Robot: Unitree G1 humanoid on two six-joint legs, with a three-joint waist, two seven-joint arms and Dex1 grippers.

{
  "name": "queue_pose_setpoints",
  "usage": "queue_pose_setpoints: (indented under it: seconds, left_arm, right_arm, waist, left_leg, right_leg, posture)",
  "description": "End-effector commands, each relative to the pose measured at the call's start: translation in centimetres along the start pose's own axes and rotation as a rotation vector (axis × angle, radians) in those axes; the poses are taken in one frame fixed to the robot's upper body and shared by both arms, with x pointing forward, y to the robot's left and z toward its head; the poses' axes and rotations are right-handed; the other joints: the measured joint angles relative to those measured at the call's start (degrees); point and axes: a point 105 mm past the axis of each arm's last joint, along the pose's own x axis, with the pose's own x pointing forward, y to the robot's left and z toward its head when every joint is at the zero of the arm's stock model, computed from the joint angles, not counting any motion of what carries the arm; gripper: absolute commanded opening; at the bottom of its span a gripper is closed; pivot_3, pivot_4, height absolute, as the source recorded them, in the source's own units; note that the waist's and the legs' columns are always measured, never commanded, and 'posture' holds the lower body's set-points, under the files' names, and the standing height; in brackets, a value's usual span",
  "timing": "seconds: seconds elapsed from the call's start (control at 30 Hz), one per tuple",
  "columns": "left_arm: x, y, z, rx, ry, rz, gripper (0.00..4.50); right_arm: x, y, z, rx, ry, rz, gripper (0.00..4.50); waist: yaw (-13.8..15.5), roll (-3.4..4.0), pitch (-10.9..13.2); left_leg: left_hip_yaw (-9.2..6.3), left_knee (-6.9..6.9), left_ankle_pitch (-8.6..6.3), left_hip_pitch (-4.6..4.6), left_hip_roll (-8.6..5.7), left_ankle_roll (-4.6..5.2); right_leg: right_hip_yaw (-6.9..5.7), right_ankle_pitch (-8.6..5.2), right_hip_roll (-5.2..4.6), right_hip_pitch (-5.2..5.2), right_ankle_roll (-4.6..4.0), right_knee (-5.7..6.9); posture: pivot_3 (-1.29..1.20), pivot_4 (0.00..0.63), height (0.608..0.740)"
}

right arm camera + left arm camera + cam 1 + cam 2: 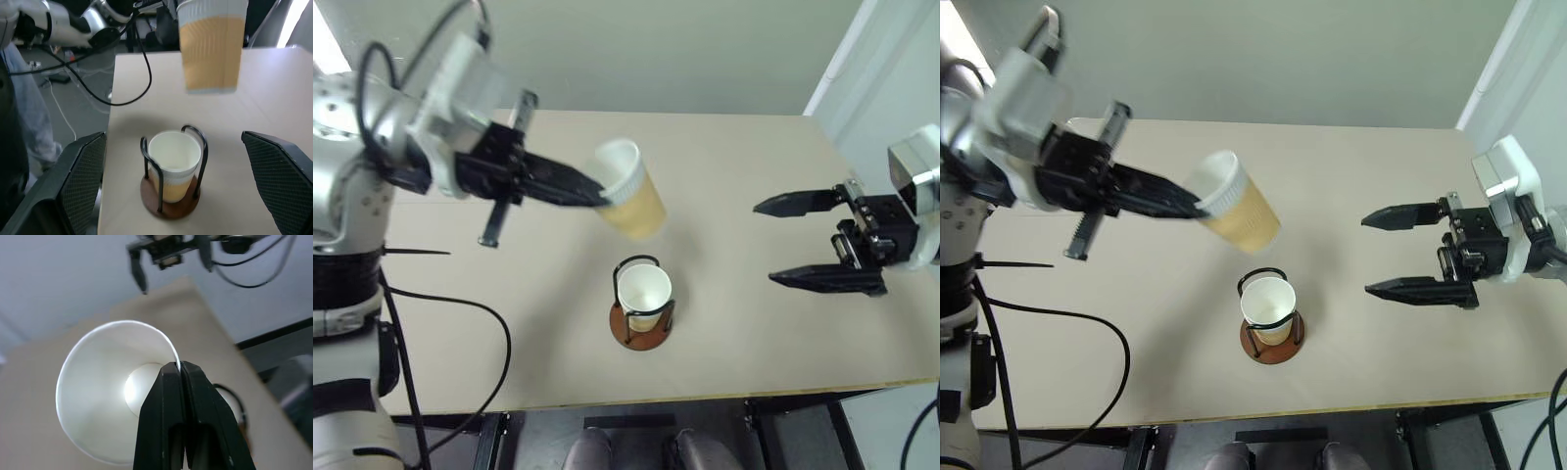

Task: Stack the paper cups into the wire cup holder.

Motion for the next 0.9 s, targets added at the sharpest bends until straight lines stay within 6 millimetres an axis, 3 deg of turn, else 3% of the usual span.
queue_pose_setpoints:
  seconds: [0.03, 0.33, 0.37, 0.6, 0.83, 0.9]
  left_arm:
    - [0.7, -1.5, -0.4, 0.029, 0.051, -0.124, 0.02]
    - [2.5, -1.2, -1.7, 0.081, 0.088, -0.223, 0.02]
    - [2.8, -1.3, -1.9, 0.087, 0.094, -0.238, 0.02]
    - [4.1, -1.2, -3.7, 0.146, 0.184, -0.273, 0.02]
    - [4.7, -1.4, -3.6, 0.15, 0.167, -0.287, 0.02]
    - [4.7, -1.4, -3.7, 0.147, 0.177, -0.286, 0.63]
  right_arm:
    - [-0.6, 0.7, -0.3, -0.09, 0.123, -0.019, 4.5]
    - [-0.6, 1.2, -2.9, -0.134, 0.301, -0.02, 4.5]
    - [-0.5, 1.3, -3.0, -0.135, 0.303, -0.016, 4.5]
    - [-0.3, 1.5, -2.9, -0.14, 0.292, -0.013, 4.5]
    - [-0.2, 1.3, -2.8, -0.146, 0.286, -0.017, 4.5]
    - [-0.2, 1.2, -2.8, -0.148, 0.286, -0.019, 4.5]
  waist:
    - [0.0, 0.0, 0.0]
    - [0.07, 0.01, 0.01]
    - [0.07, 0.02, 0.02]
    - [0.14, 0.04, 0.02]
    - [0.11, 0.04, 0.03]
    - [0.12, 0.04, 0.02]
  left_leg:
    - [-0.11, -0.01, -0.02, 0.02, 0.01, 0.03]
    - [-0.05, 0.47, -0.48, 0.07, 0.0, 0.84]
    - [-0.05, 0.53, -0.74, 0.07, -0.01, 1.31]
    - [-0.02, 0.91, -0.76, 0.07, -0.04, 1.35]
    - [0.11, 0.95, -0.73, 0.01, -0.04, 1.31]
    - [0.16, 0.95, -0.73, 0.01, -0.03, 1.29]
  right_leg:
    - [0.21, -0.02, 0.0, -0.05, 0.08, 0.0]
    - [0.64, 0.02, -0.14, 0.06, 0.54, 0.03]
    - [0.66, 0.05, -0.14, 0.08, 0.59, 0.04]
    - [0.75, 0.14, -0.12, 0.21, 0.74, 0.06]
    - [0.79, 0.15, -0.12, 0.16, 0.76, 0.03]
    - [0.81, 0.15, -0.12, 0.15, 0.76, 0.02]
  posture:
    - [0.0, 0.15, 0.74]
    - [0.0, 0.15, 0.74]
    - [0.0, 0.15, 0.74]
    - [0.0, 0.15, 0.74]
    - [0.0, 0.15, 0.74]
    - [0.0, 0.15, 0.74]
